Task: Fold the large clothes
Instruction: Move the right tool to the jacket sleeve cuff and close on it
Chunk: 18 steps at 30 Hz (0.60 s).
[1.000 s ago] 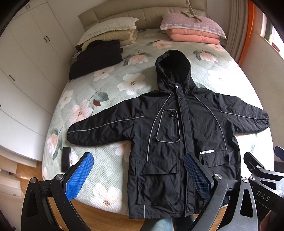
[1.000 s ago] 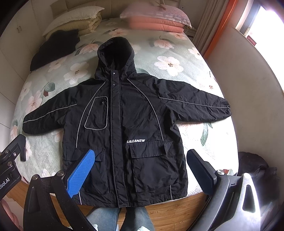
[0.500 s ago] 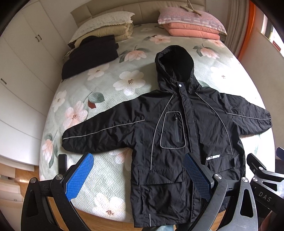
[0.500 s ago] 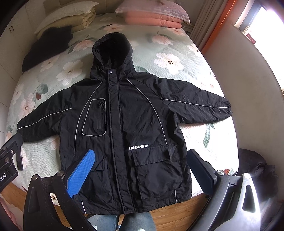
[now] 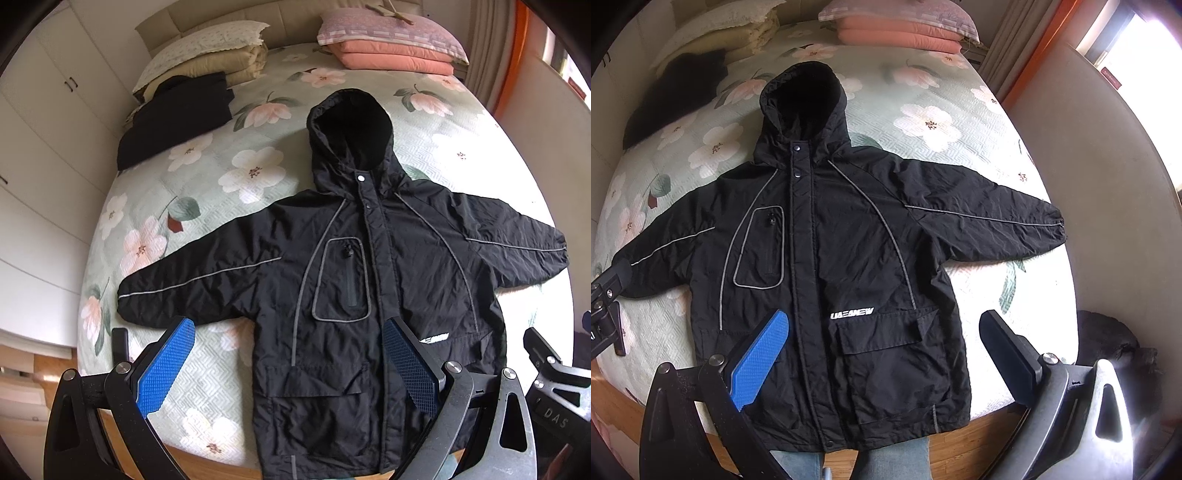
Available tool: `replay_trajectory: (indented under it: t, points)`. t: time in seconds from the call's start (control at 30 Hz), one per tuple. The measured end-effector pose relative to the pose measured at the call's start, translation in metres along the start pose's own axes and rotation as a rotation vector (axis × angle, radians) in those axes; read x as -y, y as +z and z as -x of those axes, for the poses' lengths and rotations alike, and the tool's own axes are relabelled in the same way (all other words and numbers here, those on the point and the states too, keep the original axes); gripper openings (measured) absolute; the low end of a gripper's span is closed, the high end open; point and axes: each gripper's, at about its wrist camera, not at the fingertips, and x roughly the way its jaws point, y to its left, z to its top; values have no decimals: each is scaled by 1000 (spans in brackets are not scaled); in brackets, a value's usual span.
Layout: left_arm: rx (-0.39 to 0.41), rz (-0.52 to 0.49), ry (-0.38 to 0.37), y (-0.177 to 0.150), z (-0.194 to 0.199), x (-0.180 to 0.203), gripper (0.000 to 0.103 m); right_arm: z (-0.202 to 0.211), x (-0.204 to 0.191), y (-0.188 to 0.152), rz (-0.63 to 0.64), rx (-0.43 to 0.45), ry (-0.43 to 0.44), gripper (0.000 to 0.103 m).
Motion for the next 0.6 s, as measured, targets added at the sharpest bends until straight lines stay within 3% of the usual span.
replay_trajectory:
  t: [0.17,0.37,0.6]
  points:
    - [-21,42,13,5,-3,49,102,-31,69,20,-17,2,4,103]
    - [-21,54,-16,8,-25,138,102,-90,198,37,-99,30,14,103]
    - [-2,49,-70,15,-74,247,102,-195,362,43,-256,55,-46,103]
